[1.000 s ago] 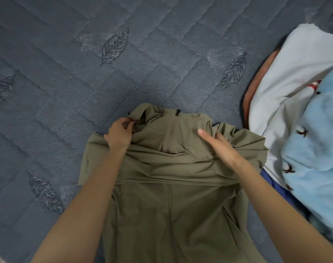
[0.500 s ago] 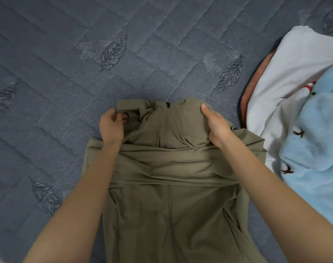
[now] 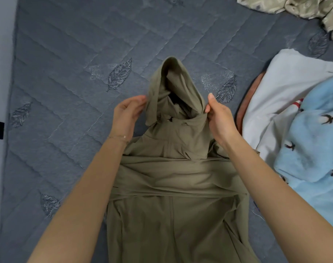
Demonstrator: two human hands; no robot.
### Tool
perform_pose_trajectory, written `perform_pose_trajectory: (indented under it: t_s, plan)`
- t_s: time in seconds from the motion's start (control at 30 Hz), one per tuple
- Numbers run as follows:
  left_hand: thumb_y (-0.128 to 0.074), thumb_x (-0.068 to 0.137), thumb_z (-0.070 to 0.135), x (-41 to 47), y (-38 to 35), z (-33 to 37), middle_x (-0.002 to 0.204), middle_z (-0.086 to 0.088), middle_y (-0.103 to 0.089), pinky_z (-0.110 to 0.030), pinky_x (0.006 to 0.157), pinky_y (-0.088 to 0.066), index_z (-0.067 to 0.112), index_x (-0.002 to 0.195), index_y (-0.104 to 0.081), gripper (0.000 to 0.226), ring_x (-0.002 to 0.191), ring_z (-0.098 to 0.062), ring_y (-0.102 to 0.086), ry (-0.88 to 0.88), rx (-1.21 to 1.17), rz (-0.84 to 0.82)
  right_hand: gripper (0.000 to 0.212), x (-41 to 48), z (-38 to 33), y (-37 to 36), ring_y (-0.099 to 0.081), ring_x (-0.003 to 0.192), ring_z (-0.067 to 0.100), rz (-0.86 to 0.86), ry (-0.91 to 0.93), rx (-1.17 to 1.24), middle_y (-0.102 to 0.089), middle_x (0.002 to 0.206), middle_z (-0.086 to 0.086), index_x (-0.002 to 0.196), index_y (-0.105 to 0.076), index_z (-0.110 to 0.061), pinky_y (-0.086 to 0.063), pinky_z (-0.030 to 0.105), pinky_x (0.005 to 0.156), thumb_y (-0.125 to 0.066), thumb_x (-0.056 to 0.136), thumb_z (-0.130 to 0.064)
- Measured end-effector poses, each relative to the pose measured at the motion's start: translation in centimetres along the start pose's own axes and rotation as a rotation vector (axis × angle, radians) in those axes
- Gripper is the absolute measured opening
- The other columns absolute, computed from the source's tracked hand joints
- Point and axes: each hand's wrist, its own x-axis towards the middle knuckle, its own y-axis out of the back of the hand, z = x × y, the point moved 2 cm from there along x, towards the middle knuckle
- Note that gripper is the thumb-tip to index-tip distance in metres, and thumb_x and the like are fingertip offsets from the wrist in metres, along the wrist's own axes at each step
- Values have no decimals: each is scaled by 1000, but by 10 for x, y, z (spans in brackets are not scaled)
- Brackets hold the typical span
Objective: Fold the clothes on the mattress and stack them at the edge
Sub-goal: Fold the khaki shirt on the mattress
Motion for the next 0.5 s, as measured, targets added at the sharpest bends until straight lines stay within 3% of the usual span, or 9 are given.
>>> perform_pose_trajectory:
  t_s: [0.1, 0.2, 0.33, 0.43, 0.5]
  plan:
    - [-62, 91, 7, -6, -1, -24, 72, 7, -73, -17, 74, -52, 12, 81, -67, 12, 75, -4, -69, 50, 146, -4, 52, -2, 14, 11, -32, 51, 7, 55, 100, -346, -34, 51, -5, 50, -44, -18, -28, 19, 55, -50, 99, -36]
    - [-67, 86, 4, -12, 3, -51, 63, 8, -71, -16, 67, -52, 11, 79, -62, 12, 62, -2, -66, 102, 257, 0, 50, -2, 35, 25, -24, 51, 8, 115, 139, -577, -26, 54, -4, 55, -30, -21, -24, 26, 53, -55, 96, -35]
    - [-65, 86, -2, -18, 12, -75, 63, 3, -68, -18, 69, -51, 10, 86, -55, 16, 59, -4, -65, 134, 435, -71, 40, -1, 61, 46, -47, 59, 4, 111, -78, -797, -51, 66, -6, 68, -49, -17, -36, 8, 55, -67, 85, -48]
    - [-66, 86, 3, -17, 25, -87, 77, -10, -64, -28, 77, -47, 8, 98, -52, 19, 73, -18, -63, 151, 812, -144, 41, 4, 71, 62, -55, 78, 11, -9, -214, -897, -59, 85, -2, 93, -58, -13, -39, 20, 64, -79, 75, -43]
    - [-66, 86, 6, -15, 34, -93, 80, -12, -64, -22, 72, -44, 5, 104, -54, 22, 79, -23, -62, 192, 942, -166, 48, 7, 72, 70, -55, 87, 14, -83, -231, -935, -60, 95, 2, 104, -58, -10, -43, 24, 73, -86, 69, -29]
